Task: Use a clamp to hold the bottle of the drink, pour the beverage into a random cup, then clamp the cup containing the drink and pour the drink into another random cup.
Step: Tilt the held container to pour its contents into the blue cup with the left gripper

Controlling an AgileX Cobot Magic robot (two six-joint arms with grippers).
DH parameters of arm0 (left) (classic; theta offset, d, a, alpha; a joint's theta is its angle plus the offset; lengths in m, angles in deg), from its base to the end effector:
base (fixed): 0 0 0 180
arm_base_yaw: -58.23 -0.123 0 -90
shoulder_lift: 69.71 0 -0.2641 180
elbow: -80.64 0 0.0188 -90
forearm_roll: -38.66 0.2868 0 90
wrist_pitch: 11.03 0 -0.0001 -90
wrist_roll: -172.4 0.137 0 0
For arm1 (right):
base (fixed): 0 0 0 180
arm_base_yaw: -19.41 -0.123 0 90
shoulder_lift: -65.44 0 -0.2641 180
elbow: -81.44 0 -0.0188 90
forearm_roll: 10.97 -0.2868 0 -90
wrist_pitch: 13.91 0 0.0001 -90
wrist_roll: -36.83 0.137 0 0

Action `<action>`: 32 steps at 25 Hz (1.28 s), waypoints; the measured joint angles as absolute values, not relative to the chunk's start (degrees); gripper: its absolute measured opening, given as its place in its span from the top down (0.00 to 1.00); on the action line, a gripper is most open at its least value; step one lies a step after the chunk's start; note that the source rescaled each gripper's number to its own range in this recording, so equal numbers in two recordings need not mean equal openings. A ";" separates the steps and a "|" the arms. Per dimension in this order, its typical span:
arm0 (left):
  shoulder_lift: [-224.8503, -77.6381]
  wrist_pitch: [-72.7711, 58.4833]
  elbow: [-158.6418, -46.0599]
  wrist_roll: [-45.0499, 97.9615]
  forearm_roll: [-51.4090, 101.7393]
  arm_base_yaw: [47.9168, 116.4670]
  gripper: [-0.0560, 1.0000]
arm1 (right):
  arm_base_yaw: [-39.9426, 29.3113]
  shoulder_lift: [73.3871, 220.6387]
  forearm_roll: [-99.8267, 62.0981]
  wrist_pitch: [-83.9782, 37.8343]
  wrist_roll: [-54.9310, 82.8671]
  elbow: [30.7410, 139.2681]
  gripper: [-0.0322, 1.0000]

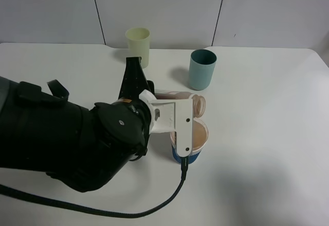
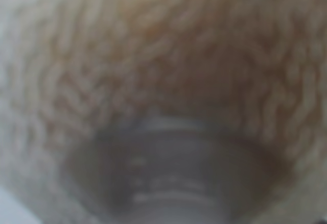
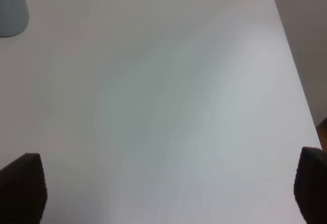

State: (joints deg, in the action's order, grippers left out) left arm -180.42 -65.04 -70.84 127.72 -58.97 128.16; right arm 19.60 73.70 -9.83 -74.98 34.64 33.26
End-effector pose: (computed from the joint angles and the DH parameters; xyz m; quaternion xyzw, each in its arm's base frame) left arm 0.2186 -0.2783 0.0945 0.5984 0.6321 0.3348 0.3610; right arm 0.0887 -0.0027 0.2718 -0.0145 0.8548 -0.0207 0.5184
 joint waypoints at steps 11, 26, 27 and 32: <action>-180.71 -66.04 -70.84 129.48 -57.87 127.38 0.93 | 19.60 73.70 -9.83 -74.98 34.64 33.26 0.10; -180.71 -66.93 -70.84 131.24 -54.92 125.76 0.93 | 19.60 73.70 -9.83 -74.98 34.64 33.26 0.10; -180.71 -66.93 -70.84 131.44 -54.92 125.76 0.93 | 19.60 73.70 -9.83 -74.98 34.64 33.26 0.10; -180.71 -67.06 -70.84 132.26 -54.92 125.76 0.93 | 19.60 73.70 -9.83 -74.98 34.64 33.26 0.10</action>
